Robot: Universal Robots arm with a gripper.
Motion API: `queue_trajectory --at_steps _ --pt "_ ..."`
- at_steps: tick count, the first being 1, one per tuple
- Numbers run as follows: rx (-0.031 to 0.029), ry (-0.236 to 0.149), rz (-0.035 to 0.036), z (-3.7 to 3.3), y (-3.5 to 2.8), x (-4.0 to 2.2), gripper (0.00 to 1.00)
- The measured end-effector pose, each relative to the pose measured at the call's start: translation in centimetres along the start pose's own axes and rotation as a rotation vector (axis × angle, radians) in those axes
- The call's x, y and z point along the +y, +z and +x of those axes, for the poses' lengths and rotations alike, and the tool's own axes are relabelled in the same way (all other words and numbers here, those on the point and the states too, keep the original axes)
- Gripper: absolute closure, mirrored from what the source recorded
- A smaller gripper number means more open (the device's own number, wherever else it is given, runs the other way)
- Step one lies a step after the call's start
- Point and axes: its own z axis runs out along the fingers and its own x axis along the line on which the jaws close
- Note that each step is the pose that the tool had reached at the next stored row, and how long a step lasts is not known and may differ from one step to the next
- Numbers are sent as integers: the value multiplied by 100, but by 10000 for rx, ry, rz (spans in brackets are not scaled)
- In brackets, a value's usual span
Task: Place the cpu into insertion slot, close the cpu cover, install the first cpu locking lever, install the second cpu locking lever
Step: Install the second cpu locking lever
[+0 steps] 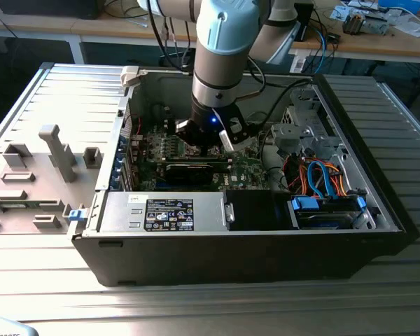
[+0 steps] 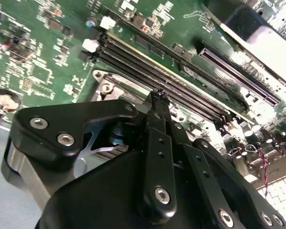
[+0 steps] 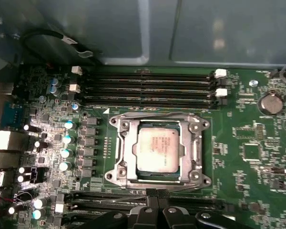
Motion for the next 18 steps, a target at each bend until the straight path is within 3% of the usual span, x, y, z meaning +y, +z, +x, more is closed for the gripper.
queue_trajectory --at_steps 7,18 --pt "-8 -16 -206 132 82 -8 89" --pt "6 -115 -330 299 167 -16 89"
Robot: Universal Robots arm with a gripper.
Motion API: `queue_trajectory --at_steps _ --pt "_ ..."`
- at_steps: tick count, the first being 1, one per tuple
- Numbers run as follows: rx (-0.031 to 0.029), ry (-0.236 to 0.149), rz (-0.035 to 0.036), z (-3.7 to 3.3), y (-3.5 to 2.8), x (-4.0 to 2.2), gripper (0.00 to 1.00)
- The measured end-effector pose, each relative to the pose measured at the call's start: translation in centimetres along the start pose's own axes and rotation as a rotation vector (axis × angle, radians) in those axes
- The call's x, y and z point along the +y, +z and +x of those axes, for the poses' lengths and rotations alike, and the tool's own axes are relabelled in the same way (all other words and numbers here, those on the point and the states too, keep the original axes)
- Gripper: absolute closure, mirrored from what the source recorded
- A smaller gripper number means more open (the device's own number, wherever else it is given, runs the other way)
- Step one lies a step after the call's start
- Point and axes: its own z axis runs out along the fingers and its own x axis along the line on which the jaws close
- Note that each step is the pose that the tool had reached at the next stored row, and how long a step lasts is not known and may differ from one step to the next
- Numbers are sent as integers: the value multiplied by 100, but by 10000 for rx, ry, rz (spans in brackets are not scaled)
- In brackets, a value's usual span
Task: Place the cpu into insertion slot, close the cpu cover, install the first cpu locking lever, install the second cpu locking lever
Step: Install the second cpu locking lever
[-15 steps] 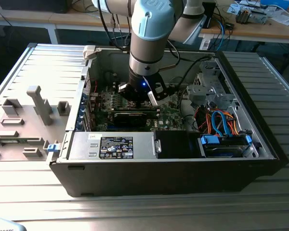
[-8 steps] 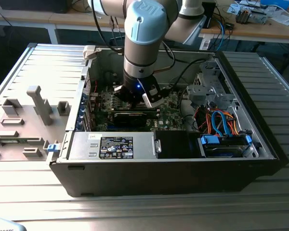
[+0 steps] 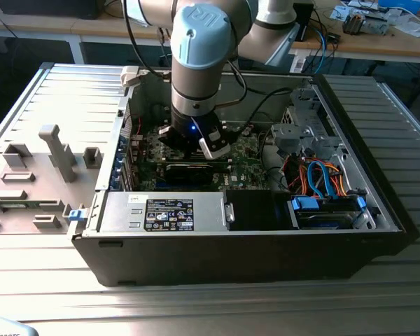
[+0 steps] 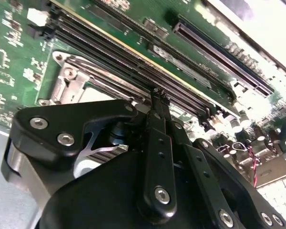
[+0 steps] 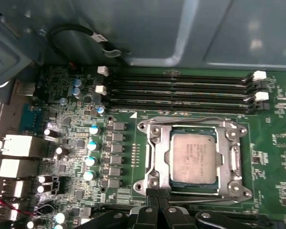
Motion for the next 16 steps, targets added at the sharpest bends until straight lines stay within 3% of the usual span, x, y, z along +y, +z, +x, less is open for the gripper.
queue_trajectory --at_steps 7,16 --pt "5 -70 -160 115 44 -1 89" --pt "100 -499 -163 144 62 -3 89"
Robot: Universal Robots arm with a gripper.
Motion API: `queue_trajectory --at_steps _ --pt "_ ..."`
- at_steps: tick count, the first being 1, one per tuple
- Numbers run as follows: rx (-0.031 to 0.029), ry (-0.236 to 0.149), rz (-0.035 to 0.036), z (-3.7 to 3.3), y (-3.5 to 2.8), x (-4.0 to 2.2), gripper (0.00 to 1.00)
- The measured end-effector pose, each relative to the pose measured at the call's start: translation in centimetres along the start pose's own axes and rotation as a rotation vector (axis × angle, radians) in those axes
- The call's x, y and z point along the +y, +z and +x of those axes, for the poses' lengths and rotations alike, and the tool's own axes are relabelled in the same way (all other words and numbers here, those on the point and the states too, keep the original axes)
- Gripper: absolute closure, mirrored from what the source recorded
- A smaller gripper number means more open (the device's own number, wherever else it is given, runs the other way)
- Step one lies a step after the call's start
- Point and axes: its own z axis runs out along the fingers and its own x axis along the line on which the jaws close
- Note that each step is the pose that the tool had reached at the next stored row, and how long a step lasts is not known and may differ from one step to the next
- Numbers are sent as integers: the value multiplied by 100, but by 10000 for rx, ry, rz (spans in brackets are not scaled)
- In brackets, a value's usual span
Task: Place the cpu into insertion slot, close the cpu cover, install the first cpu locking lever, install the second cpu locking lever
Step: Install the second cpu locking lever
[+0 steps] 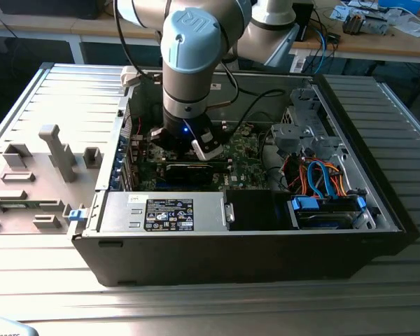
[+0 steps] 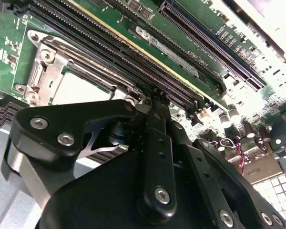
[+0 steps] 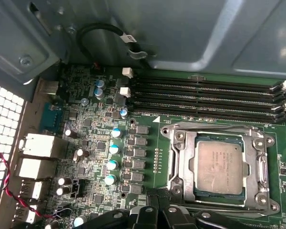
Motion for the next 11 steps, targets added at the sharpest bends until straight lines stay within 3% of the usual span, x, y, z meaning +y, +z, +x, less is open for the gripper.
queue_trajectory --at_steps 2,7,11 --pt "15 -46 71 3 2 1 89" --pt "14 -49 82 7 -90 23 89" --pt "73 -32 134 -90 -84 80 89"
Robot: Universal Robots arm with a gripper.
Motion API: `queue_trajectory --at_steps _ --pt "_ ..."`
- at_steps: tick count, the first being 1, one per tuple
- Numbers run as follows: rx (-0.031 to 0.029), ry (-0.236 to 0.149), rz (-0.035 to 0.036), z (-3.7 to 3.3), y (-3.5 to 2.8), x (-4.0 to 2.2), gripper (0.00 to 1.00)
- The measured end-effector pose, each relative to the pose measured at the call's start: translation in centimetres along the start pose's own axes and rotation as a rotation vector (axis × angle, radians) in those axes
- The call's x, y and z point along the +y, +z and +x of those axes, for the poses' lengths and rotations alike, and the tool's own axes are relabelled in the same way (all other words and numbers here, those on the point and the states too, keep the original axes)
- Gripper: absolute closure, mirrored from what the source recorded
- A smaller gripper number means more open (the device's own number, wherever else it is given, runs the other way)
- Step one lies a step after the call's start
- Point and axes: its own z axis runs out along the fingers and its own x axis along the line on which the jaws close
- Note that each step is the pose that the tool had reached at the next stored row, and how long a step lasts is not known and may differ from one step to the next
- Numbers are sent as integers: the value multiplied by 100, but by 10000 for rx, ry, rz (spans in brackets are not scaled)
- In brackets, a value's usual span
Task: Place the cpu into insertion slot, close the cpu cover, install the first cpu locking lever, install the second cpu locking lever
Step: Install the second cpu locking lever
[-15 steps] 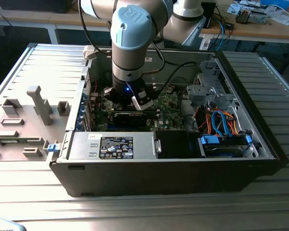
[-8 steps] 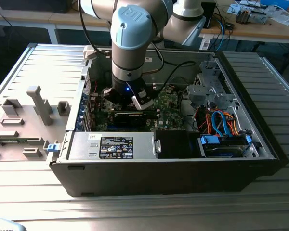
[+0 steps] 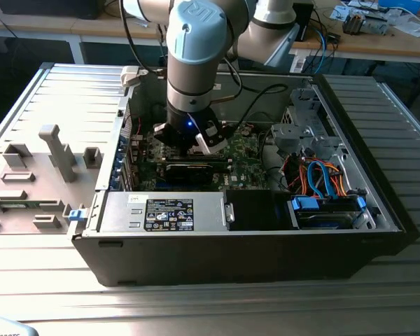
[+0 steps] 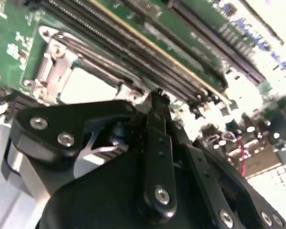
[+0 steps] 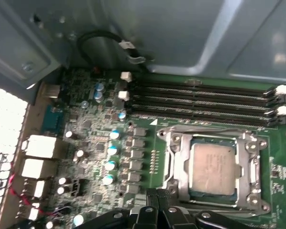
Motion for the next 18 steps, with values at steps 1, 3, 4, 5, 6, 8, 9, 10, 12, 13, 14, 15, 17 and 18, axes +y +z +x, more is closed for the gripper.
queue_trajectory --at_steps 1,3,4,5,6,8,9,10,12,13,14,15,17,18 --pt "27 7 2 -37 3 21 89" --pt "59 14 11 -88 12 76 89" --pt "64 15 15 -108 18 99 89" --pt "73 17 30 -133 23 131 89" --pt "79 21 54 -148 28 154 89" --pt "102 30 194 -204 42 231 89" --pt "107 33 226 -228 47 256 89" --pt "111 36 248 -244 51 272 89" --pt "140 46 341 -306 59 324 89" --pt "159 52 387 -340 62 340 89" --pt "183 60 423 -375 63 350 89" --pt "211 69 466 -406 62 356 89" --pt "302 91 592 -495 61 368 89" --pt "332 104 712 -516 63 378 89"
